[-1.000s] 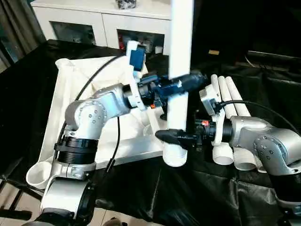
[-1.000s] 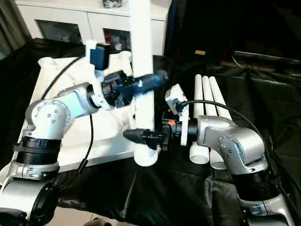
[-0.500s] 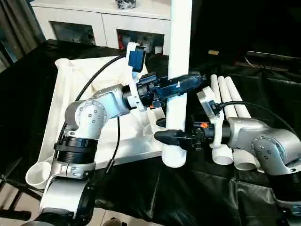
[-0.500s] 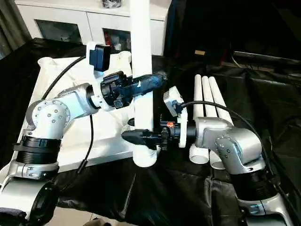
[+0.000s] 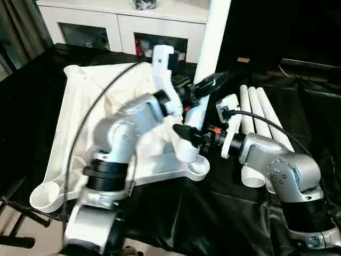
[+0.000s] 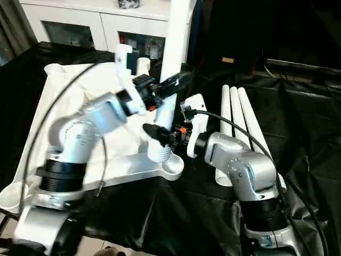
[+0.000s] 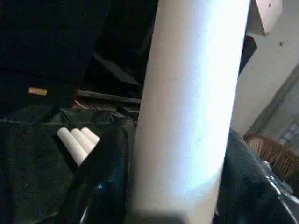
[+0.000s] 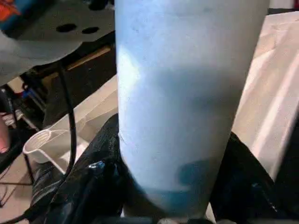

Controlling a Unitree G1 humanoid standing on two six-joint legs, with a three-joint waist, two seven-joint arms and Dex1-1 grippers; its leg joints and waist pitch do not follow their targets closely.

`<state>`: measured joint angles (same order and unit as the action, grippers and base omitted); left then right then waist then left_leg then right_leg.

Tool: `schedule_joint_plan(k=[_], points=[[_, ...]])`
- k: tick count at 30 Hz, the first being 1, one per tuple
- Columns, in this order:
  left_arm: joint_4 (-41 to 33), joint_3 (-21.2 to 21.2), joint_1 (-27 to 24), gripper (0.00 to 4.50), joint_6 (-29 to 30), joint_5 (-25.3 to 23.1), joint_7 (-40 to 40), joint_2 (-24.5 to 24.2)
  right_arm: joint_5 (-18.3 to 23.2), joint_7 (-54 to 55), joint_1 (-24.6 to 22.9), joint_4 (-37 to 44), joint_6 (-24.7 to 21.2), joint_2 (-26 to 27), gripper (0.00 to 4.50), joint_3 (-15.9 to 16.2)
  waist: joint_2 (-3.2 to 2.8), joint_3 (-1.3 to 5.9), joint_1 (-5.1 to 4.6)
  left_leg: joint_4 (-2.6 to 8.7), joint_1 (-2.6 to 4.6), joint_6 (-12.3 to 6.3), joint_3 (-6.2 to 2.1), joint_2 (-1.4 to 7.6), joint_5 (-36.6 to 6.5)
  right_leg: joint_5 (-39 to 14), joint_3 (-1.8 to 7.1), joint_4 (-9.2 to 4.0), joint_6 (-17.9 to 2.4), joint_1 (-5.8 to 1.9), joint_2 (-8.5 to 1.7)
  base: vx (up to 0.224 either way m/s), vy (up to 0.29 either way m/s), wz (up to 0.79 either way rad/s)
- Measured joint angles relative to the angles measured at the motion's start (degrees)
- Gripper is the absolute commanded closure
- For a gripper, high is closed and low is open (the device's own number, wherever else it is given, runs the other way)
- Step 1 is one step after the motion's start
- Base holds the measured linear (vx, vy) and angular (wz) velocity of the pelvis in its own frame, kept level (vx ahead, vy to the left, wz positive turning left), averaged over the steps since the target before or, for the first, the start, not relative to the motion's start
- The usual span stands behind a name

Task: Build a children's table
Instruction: Pick table leg

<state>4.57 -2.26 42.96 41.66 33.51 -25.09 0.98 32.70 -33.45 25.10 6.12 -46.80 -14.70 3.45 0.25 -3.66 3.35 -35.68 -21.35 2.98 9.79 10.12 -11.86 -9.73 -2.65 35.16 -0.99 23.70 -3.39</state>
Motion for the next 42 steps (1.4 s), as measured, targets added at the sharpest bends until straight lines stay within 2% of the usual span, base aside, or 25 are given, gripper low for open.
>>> schedule_joint_plan(k=[3, 6, 8, 10, 13, 14, 17, 22, 24, 26, 34, 35, 38, 40, 42], points=[[0.2, -0.7, 0.0, 2.42, -0.7, -0.2, 0.6, 0.0, 0.2, -0.2, 0.0, 0.1, 0.0, 0.0, 2.59, -0.2, 0.00, 0.00, -0.28, 0.00, 0.01, 0.03, -0.01, 0.00, 0.0, 0.0, -0.01, 0.01, 0.0, 0.01, 0.01, 0.000, 0.000, 0.00], [0.3, -1.7, 0.0, 2.58, -0.7, 0.1, 1.4, 0.5, 0.2, -0.2, 0.0, 0.5, 0.0, -0.1, 2.59, -0.5, 0.00, 0.00, -0.12, 0.00, 0.00, 0.03, -0.01, 0.00, 0.0, 0.0, -0.01, -0.02, 0.0, 0.00, 0.01, 0.000, 0.000, 0.00], [0.5, -3.2, 0.1, 2.62, -0.2, 0.7, 3.1, 1.5, 0.8, -0.3, 0.0, 0.5, 0.0, -0.1, 1.89, -1.1, 0.00, 0.00, -0.05, 0.00, -0.03, 0.02, -0.01, 0.00, 0.0, 0.0, 0.00, -0.04, 0.0, 0.00, 0.01, 0.000, 0.000, 0.00], [1.0, -4.8, 0.4, 2.63, 0.5, 1.8, 4.8, 2.0, 1.5, -0.8, 0.2, 0.6, -0.3, -0.3, 1.89, -1.9, 0.00, 0.00, 0.04, 0.00, -0.03, 0.01, -0.01, 0.00, 0.0, 0.0, 0.00, -0.03, 0.0, 0.00, 0.01, 0.000, 0.000, 0.00], [2.4, -6.1, 0.4, 2.66, 1.1, 3.3, 5.2, 2.0, 3.3, -2.6, 0.3, 0.6, -1.3, -2.2, 1.47, -2.8, 0.00, 0.00, 0.17, 0.00, -0.04, 0.00, -0.01, -0.01, 0.0, 0.0, -0.01, -0.05, 0.0, -0.01, 0.01, 0.000, 0.000, 0.00], [3.0, -6.7, 0.4, 2.66, 1.5, 4.2, 5.1, 2.1, 4.1, -3.8, 0.3, 0.6, -1.9, -2.9, 1.47, -3.3, 0.01, 0.00, 0.16, 0.00, -0.04, -0.01, -0.01, -0.01, 0.0, 0.0, 0.00, -0.06, 0.0, -0.02, 0.01, 0.000, 0.000, 0.00], [4.4, -8.1, 0.5, 2.66, 3.3, 7.2, 2.5, 1.9, 7.4, -9.8, 0.3, 0.6, -3.6, -6.8, 1.28, -4.5, 0.01, 0.01, 0.18, 0.00, -0.07, -0.04, -0.02, -0.02, 0.0, 0.0, -0.01, -0.07, 0.0, -0.01, 0.00, 0.000, 0.000, 0.00], [4.4, -7.8, 0.5, 2.66, 5.7, 9.1, -2.5, 0.7, 9.4, -16.0, 0.6, 0.0, -5.0, -10.1, 1.06, -5.0, 0.00, 0.01, 0.10, 0.00, -0.04, -0.06, -0.01, 0.00, 0.0, 0.0, -0.01, -0.04, 0.0, 0.00, 0.00, 0.000, 0.000, 0.00], [4.2, -6.1, 0.5, 2.66, 5.9, 10.2, -6.9, -0.7, 9.7, -18.5, 1.8, -1.5, -5.9, -12.2, 0.75, -4.4, 0.00, 0.01, 0.04, 0.00, -0.05, -0.10, -0.01, 0.00, 0.1, 0.0, -0.01, -0.04, 0.0, 0.00, 0.00, 0.000, 0.000, 0.00], [3.1, -4.8, 0.5, 2.66, 5.8, 11.2, -10.8, -1.5, 10.0, -20.3, 2.7, -2.3, -6.8, -13.7, 0.66, -4.3, 0.01, 0.01, 0.09, 0.00, -0.02, -0.10, -0.01, 0.00, 0.1, 0.0, -0.01, -0.04, 0.0, -0.03, 0.00, 0.000, 0.000, 0.00], [2.1, -3.0, 1.1, 2.66, 7.5, 12.7, -16.0, -2.7, 9.8, -25.3, 4.2, -4.7, -6.8, -14.3, 0.63, -0.5, 0.02, 0.01, 0.11, -0.01, -0.02, -0.12, -0.01, 0.00, 0.1, 0.0, -0.02, -0.01, 0.0, -0.03, 0.00, 0.000, 0.000, 0.00], [1.7, -2.8, 1.1, 2.66, 7.6, 12.8, -16.2, -2.8, 9.8, -25.8, 4.2, -4.8, -6.8, -14.4, 0.90, -0.3, 0.03, 0.01, 0.15, 0.00, -0.03, -0.11, -0.01, 0.00, 0.1, 0.0, -0.01, -0.01, 0.0, -0.02, 0.00, 0.000, 0.000, 0.00], [1.1, -2.3, 1.1, 2.66, 7.7, 12.9, -16.9, -3.0, 9.9, -26.9, 4.3, -5.0, -6.8, -14.3, 0.97, 0.6, 0.03, 0.01, 0.16, 0.00, -0.03, -0.12, -0.01, 0.00, 0.1, 0.0, -0.02, -0.01, 0.0, -0.02, 0.00, 0.000, 0.000, 0.00], [1.1, -2.2, 1.1, 2.66, 7.7, 12.9, -17.2, -3.2, 9.9, -27.2, 4.7, -5.1, -6.8, -14.4, 1.31, 0.9, 0.04, 0.01, 0.14, -0.01, -0.02, -0.12, -0.01, 0.00, 0.1, 0.0, -0.01, 0.00, 0.0, -0.03, 0.00, 0.000, 0.000, 0.00], [1.1, -2.1, 1.1, 2.66, 7.7, 12.9, -17.6, -3.5, 9.9, -27.6, 4.9, -5.1, -6.8, -14.4, 1.39, 1.4, 0.04, 0.01, 0.12, -0.01, -0.02, -0.12, -0.01, 0.00, 0.1, 0.0, -0.01, 0.01, 0.0, -0.02, 0.00, 0.000, 0.000, 0.00]])
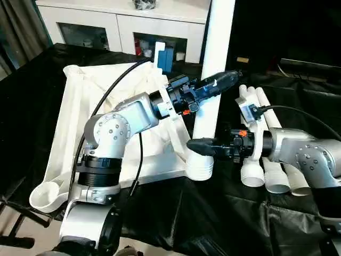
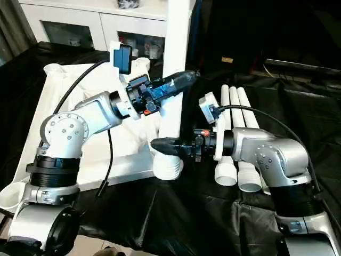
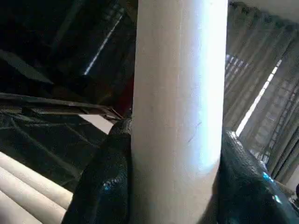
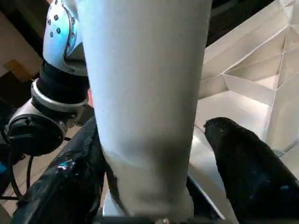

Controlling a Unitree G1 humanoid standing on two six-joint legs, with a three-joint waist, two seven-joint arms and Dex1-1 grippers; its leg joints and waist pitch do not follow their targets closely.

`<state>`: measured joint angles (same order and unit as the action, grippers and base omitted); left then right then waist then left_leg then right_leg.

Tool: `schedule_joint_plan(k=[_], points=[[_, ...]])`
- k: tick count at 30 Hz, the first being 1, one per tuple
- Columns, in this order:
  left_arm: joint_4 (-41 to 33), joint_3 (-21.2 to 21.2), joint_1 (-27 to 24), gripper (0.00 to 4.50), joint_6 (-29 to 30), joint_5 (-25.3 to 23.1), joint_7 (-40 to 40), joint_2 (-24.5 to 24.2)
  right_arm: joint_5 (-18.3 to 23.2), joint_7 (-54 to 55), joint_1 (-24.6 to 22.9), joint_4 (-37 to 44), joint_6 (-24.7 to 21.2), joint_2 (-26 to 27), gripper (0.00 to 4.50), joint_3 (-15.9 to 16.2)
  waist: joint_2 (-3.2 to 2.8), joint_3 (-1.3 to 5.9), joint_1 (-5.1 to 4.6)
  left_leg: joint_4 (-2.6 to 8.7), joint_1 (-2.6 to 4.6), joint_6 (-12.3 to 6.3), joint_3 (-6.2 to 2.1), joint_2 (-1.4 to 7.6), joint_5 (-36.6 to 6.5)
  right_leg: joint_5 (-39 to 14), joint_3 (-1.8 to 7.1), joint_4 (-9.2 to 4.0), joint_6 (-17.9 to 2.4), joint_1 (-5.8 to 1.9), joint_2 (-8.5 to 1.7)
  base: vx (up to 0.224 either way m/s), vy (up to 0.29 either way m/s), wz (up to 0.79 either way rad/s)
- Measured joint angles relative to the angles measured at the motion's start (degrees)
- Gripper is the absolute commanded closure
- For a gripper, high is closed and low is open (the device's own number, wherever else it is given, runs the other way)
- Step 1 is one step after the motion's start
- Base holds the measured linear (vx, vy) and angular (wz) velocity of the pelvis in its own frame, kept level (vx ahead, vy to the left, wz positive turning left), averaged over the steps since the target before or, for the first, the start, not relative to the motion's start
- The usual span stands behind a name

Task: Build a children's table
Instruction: Pick table leg

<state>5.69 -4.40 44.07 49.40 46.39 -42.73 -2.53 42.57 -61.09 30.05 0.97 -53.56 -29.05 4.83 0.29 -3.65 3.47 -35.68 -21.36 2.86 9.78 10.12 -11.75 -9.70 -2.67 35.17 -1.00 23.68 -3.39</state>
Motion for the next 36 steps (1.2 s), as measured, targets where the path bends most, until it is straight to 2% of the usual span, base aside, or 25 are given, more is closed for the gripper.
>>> schedule_joint_plan(k=[1, 3, 4, 14, 21, 22, 23, 26, 29, 36], points=[[0.0, 0.1, 0.0, 2.66, 0.0, 0.0, -0.3, -0.1, 0.0, -0.3, 0.0, 0.0, 0.0, 0.0, 1.59, 0.2, 0.00, 0.00, 0.04, 0.00, 0.00, 0.00, 0.00, 0.00, 0.0, 0.0, 0.00, 0.00, 0.0, -0.01, 0.00, 0.000, 0.000, 0.00], [0.0, 0.3, 0.0, 2.66, 0.2, 0.0, -0.4, -0.1, -0.1, -0.7, 0.0, -0.1, 0.0, 0.0, 1.59, 0.3, 0.00, 0.00, 0.06, 0.00, 0.00, 0.00, 0.00, 0.00, 0.0, 0.0, 0.00, 0.00, 0.0, -0.01, 0.00, 0.000, 0.000, 0.00], [0.0, 0.3, 0.0, 2.66, 0.2, 0.0, -0.4, -0.1, -0.1, -0.9, 0.0, -0.1, 0.1, 0.0, 1.77, 0.5, 0.00, 0.00, 0.06, 0.00, -0.01, 0.00, 0.00, 0.00, 0.0, 0.0, 0.00, -0.01, 0.0, -0.01, 0.00, 0.000, 0.000, 0.00], [0.0, 0.6, 0.0, 2.66, 0.4, 0.0, -0.4, -0.2, -0.3, -1.9, 0.0, 0.1, 0.6, 0.1, 2.46, 1.7, -0.01, 0.01, 0.08, 0.00, 0.00, 0.00, 0.00, 0.00, 0.0, 0.0, 0.00, 0.00, 0.0, -0.01, 0.00, 0.000, 0.000, 0.00], [0.0, 0.7, 0.0, 2.66, 0.7, -0.1, -0.3, -0.4, -0.5, -1.9, -0.3, 0.3, 1.2, 0.1, 2.59, 2.0, -0.01, 0.01, 0.09, 0.00, 0.00, 0.00, 0.00, 0.00, 0.0, 0.0, 0.00, 0.00, 0.0, -0.01, 0.00, 0.000, 0.000, 0.00], [0.0, 0.9, 0.0, 2.10, 0.7, -0.2, 0.0, -0.2, -0.5, -1.9, -0.5, 0.3, 1.3, 0.1, 2.59, 1.9, -0.01, 0.01, 0.09, 0.00, 0.00, 0.00, 0.00, 0.00, 0.0, 0.0, 0.00, 0.00, 0.0, -0.01, 0.00, 0.000, 0.000, 0.00], [0.1, 0.9, 0.0, 1.96, 0.7, -0.4, 0.4, 0.0, -0.5, -1.9, -0.7, 0.3, 1.4, 0.1, 2.60, 1.8, -0.01, 0.01, 0.08, 0.00, 0.00, 0.00, 0.00, 0.00, 0.0, 0.0, 0.00, 0.00, 0.0, -0.01, 0.00, 0.000, 0.000, 0.00], [0.3, 0.8, 0.0, 1.90, 0.2, -0.4, 0.6, 0.6, -1.2, -1.5, -1.0, 0.3, 1.6, 0.1, 2.60, 2.0, -0.02, 0.01, 0.09, 0.00, 0.00, 0.00, 0.00, 0.00, 0.0, 0.0, 0.00, 0.01, 0.0, -0.02, 0.00, 0.000, 0.000, 0.00], [0.3, 0.4, -0.1, 1.53, -0.5, -0.4, 0.6, 0.6, -1.5, -0.4, -1.6, 0.5, 2.4, 1.2, 2.61, 1.7, -0.05, 0.03, 0.04, 0.00, 0.00, 0.00, 0.00, 0.01, 0.0, 0.0, -0.01, 0.00, 0.0, -0.01, 0.00, 0.000, 0.000, 0.00], [-2.6, -0.9, -2.3, 1.50, -10.6, -2.8, 1.8, 2.7, -2.7, 7.8, -3.7, 0.9, 7.5, 7.2, 2.61, -0.6, -0.18, 0.08, -0.01, 0.00, 0.01, 0.14, -0.01, 0.01, -0.1, 0.0, -0.02, -0.02, 0.0, -0.03, 0.00, 0.000, 0.000, 0.00]])
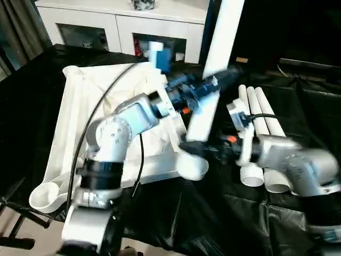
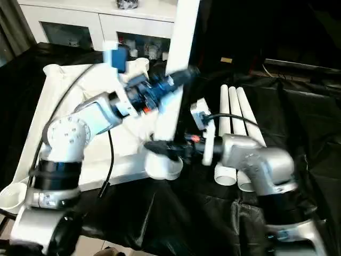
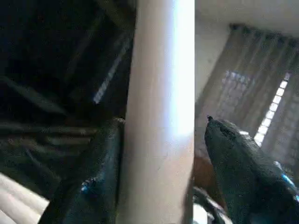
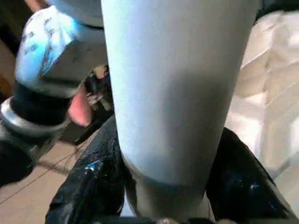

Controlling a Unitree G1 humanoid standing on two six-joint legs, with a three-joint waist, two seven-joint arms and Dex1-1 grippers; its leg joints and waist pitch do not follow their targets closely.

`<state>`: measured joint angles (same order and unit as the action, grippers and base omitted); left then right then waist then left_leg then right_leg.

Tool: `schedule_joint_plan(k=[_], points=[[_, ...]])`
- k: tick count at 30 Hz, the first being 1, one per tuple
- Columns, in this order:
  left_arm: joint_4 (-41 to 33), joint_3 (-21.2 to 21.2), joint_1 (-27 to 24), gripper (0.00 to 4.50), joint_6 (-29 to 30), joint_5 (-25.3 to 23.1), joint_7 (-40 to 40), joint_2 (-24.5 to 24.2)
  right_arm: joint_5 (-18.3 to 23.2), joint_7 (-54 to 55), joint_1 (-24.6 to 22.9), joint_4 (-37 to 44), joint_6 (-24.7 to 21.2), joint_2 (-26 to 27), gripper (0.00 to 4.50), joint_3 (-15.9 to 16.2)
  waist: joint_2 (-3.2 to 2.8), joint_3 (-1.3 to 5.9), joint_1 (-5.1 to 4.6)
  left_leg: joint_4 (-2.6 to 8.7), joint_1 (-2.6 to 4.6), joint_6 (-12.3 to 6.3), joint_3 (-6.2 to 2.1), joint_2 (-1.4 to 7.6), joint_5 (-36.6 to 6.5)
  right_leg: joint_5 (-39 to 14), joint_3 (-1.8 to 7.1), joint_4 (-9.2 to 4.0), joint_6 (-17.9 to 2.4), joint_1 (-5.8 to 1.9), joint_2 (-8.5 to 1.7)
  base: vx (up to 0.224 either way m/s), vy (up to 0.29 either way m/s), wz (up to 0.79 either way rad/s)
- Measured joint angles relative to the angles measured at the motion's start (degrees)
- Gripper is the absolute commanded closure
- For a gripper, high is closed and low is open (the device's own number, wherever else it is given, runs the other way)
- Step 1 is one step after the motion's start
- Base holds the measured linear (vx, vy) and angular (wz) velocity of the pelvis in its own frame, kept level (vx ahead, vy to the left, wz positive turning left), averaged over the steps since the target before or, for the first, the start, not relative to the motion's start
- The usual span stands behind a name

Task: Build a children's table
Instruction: Pick table leg, then insert table leg to table base

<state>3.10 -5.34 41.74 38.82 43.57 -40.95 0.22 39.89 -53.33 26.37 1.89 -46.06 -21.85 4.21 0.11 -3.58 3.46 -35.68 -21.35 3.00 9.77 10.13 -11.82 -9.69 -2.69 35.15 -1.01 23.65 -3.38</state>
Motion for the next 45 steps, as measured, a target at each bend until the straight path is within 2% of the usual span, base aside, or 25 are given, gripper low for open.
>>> schedule_joint_plan(k=[4, 8, 10, 13, 15, 18, 23, 26, 31, 35, 38, 40, 45], points=[[-5.6, -0.2, -0.9, 1.50, -6.0, -2.5, 2.5, 1.8, -3.0, 8.0, -2.1, -3.0, 3.1, 3.4, 2.61, -3.5, -0.02, 0.01, 0.21, 0.00, -0.02, 0.03, 0.01, 0.01, 0.0, 0.0, 0.00, -0.03, 0.0, -0.05, -0.02, 0.000, 0.000, 0.00], [-7.8, 1.3, -1.2, 1.50, -6.9, -5.1, 2.6, -1.1, -7.1, 15.6, -2.6, -5.4, 9.2, 7.3, 2.61, -4.9, 0.01, 0.00, -0.13, 0.01, 0.03, 0.20, 0.03, 0.02, 0.0, 0.0, 0.01, 0.04, 0.0, -0.06, -0.02, 0.000, 0.000, 0.00], [-8.6, 2.6, -2.6, 1.50, -7.6, -7.2, 2.0, -4.2, -9.5, 17.5, -3.6, -5.5, 14.7, 8.0, 2.62, -5.1, 0.12, -0.01, -0.19, 0.02, 0.08, 0.23, 0.03, 0.05, 0.0, 0.0, 0.00, 0.11, 0.1, -0.06, -0.01, 0.000, 0.000, 0.00], [-9.8, 4.8, -5.4, 1.50, -8.0, -9.8, -0.5, -9.3, -12.8, 19.3, -4.1, -5.8, 18.8, 8.0, 2.62, -4.8, 0.13, -0.01, -0.24, 0.02, 0.06, 0.24, 0.03, 0.06, 0.0, 0.0, 0.00, 0.11, 0.1, -0.02, 0.00, 0.000, 0.000, 0.00], [-11.6, 10.4, -9.2, 1.50, -10.4, -15.7, -4.2, -17.6, -14.1, 19.8, -4.8, -5.5, 19.7, 7.9, 2.62, -3.7, 0.46, 0.09, -0.44, 0.20, 0.10, 0.25, 0.10, 0.05, 0.0, -0.1, 0.06, 0.13, 0.2, -0.01, 0.00, 0.000, 0.000, 0.00], [-11.0, 14.7, -14.7, 1.50, -11.2, -21.6, -6.9, -23.3, -14.9, 20.4, -6.3, -5.4, 19.9, 8.0, 2.62, -3.6, 0.93, -0.04, -0.17, 0.22, 0.08, 0.35, 0.07, 0.07, 0.0, -0.1, 0.05, 0.14, 0.2, 0.05, 0.01, 0.000, 0.000, 0.00], [-10.2, 20.1, -23.4, 1.50, -11.5, -27.3, -10.2, -30.9, -16.0, 20.3, -8.7, -4.3, 21.3, 8.7, 2.62, -2.2, 1.06, -0.04, 0.05, 0.22, 0.09, 0.36, 0.07, 0.05, 0.0, -0.1, 0.06, 0.14, 0.2, 0.03, 0.00, 0.000, 0.000, 0.00], [-9.2, 21.0, -24.7, 1.50, -11.5, -28.3, -10.4, -31.8, -17.7, 20.4, -9.2, -4.4, 23.5, 9.1, 2.62, -1.2, 1.16, -0.07, 0.07, 0.22, 0.09, 0.47, 0.08, 0.05, 0.1, -0.1, 0.10, 0.20, 0.2, 0.01, 0.00, 0.000, 0.000, 0.00], [-6.5, 20.8, -26.0, 1.50, -13.9, -30.5, -7.7, -31.9, -21.6, 20.8, -10.3, -4.5, 33.4, 9.9, 2.62, -0.3, 1.24, -0.04, -0.20, 0.22, 0.26, 0.50, 0.07, 0.06, 0.1, -0.3, 0.11, 0.21, 0.5, -0.15, 0.00, 0.000, 0.000, 0.00], [-6.7, 19.8, -27.5, 1.50, -15.3, -31.0, -5.7, -31.6, -22.2, 21.0, -10.8, -5.6, 36.4, 10.7, 2.62, -0.4, 1.35, 0.00, -0.38, 0.22, 0.27, 0.50, 0.07, 0.06, 0.1, -0.3, 0.12, 0.20, 0.5, -0.17, 0.00, 0.000, 0.000, 0.00], [-6.9, 19.6, -29.3, 1.50, -15.7, -31.6, -5.6, -31.6, -22.2, 20.8, -12.4, -5.6, 37.5, 11.4, 2.62, -0.4, 1.49, -0.01, -0.50, 0.22, 0.28, 0.50, 0.07, 0.06, 0.1, -0.3, 0.11, 0.21, 0.5, -0.19, 0.00, 0.000, 0.000, 0.00], [-6.8, 19.7, -29.9, 1.79, -15.9, -31.9, -5.8, -31.6, -22.1, 20.2, -13.3, -5.8, 37.3, 11.4, 2.62, -0.3, 1.58, -0.02, -0.50, 0.22, 0.26, 0.50, 0.07, 0.06, 0.1, -0.3, 0.11, 0.20, 0.5, -0.19, 0.01, 0.000, 0.000, 0.00], [-6.2, 20.0, -29.2, 2.06, -17.0, -32.0, -7.6, -32.3, -21.2, 17.8, -13.3, -6.0, 35.1, 11.2, 2.62, 0.5, 1.85, 0.10, -0.58, 0.22, 0.27, 0.49, 0.07, 0.06, 0.1, -0.3, 0.11, 0.19, 0.5, -0.19, 0.01, 0.000, 0.000, 0.00]])
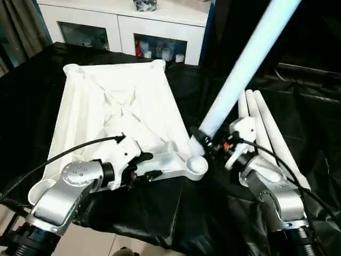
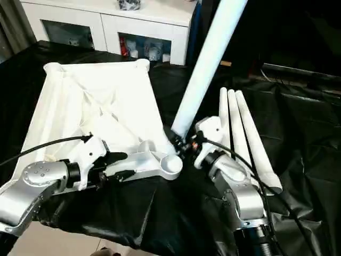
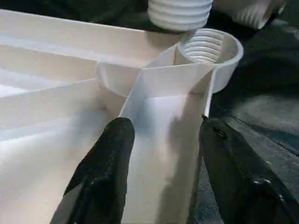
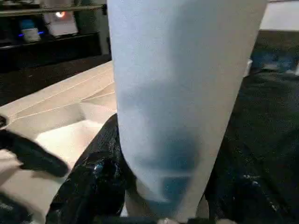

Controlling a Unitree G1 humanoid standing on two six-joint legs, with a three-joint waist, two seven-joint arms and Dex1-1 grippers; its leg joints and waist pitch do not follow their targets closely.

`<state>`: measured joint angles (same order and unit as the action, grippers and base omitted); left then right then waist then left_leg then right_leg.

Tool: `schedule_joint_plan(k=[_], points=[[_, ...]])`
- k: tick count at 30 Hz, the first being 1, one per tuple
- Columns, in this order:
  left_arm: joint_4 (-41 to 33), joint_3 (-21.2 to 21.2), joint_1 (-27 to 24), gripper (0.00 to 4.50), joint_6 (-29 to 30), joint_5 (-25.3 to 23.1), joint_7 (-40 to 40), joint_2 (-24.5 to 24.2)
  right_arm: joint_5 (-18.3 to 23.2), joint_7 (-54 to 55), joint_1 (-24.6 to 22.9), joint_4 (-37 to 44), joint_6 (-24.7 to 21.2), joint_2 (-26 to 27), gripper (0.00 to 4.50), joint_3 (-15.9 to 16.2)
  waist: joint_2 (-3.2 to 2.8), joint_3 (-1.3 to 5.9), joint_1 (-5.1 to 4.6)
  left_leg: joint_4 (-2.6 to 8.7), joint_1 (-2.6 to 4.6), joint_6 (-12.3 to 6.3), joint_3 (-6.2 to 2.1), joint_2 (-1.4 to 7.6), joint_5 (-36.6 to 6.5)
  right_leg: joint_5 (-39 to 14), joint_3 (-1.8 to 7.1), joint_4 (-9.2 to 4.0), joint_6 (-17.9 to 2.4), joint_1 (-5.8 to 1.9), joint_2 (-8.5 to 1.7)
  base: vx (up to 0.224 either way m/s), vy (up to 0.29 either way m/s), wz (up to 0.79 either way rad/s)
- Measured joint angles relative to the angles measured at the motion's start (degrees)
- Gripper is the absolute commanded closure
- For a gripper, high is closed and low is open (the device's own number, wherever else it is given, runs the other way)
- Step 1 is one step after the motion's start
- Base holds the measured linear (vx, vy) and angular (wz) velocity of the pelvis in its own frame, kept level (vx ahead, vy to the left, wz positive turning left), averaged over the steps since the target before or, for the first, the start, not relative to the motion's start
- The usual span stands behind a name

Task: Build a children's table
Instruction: Insert table leg to table base

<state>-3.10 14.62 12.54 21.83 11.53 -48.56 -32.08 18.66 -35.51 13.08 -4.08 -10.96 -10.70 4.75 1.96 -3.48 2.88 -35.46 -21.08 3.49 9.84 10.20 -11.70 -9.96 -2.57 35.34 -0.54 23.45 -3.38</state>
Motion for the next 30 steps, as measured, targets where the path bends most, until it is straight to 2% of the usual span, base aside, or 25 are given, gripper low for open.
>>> schedule_joint_plan(k=[5, 16, 22, 24, 27, 28, 30], points=[[3.6, 1.5, 2.8, 2.51, -1.7, -0.5, -2.6, -0.6, 0.1, -2.8, 0.0, 0.0, -0.3, -1.3, 2.62, 1.9, 0.12, 0.06, 0.00, 0.00, 0.01, 0.00, 0.00, 0.00, 0.0, 0.0, 0.01, -0.01, 0.0, -0.01, 0.00, 0.000, 0.000, 0.00], [8.6, 3.8, 7.1, 3.28, -3.2, -1.3, -9.6, -0.5, -0.1, -2.0, 0.4, -0.6, -3.8, -1.8, 2.62, 1.4, 0.21, 0.15, 0.08, 0.00, 0.08, 0.00, 0.00, -0.01, 0.0, 0.0, 0.02, 0.00, 0.0, -0.09, 0.00, 0.000, 0.000, 0.00], [8.5, 4.0, 7.4, 3.30, -1.7, 0.2, -12.0, 0.3, -0.1, -2.0, 0.5, -0.6, -3.9, -2.1, 2.62, 1.0, 0.18, 0.15, -0.05, 0.00, 0.08, 0.00, 0.00, 0.00, 0.0, 0.2, 0.01, 0.00, -0.3, -0.08, 0.00, 0.000, 0.000, 0.00], [8.5, 4.1, 7.7, 3.04, -0.7, 0.3, -12.5, 0.8, -0.1, -2.2, 0.5, -0.6, -4.0, -2.2, 2.62, 0.8, 0.18, 0.15, -0.04, 0.00, 0.07, 0.00, 0.00, 0.00, 0.0, 0.2, 0.00, 0.00, -0.3, -0.08, 0.00, 0.000, 0.000, 0.00], [9.0, 4.4, 8.4, 2.93, -0.4, 0.1, -12.4, 0.8, -0.1, -2.5, 0.5, -0.6, -4.1, -2.6, 2.62, 0.8, 0.17, 0.15, -0.08, 0.00, 0.08, 0.00, 0.00, 0.00, 0.0, 0.2, 0.01, 0.00, -0.3, -0.08, 0.00, 0.000, 0.000, 0.00], [9.8, 4.5, 8.5, 2.67, -0.8, -0.5, -12.3, 0.9, -0.1, -2.6, 0.5, -0.6, -4.3, -2.7, 2.62, 0.8, 0.17, 0.15, -0.13, 0.00, 0.08, 0.00, 0.00, 0.00, 0.0, 0.2, 0.00, 0.00, -0.3, -0.09, 0.00, 0.000, 0.000, 0.00], [11.4, 4.7, 8.6, 2.52, -1.1, -1.7, -11.8, 0.9, 0.1, -2.8, 0.5, -0.5, -4.6, -2.9, 2.62, 0.8, 0.17, 0.15, -0.26, 0.00, 0.08, 0.00, 0.00, 0.00, 0.0, 0.2, 0.00, 0.00, -0.3, -0.08, 0.00, 0.000, 0.000, 0.00]])
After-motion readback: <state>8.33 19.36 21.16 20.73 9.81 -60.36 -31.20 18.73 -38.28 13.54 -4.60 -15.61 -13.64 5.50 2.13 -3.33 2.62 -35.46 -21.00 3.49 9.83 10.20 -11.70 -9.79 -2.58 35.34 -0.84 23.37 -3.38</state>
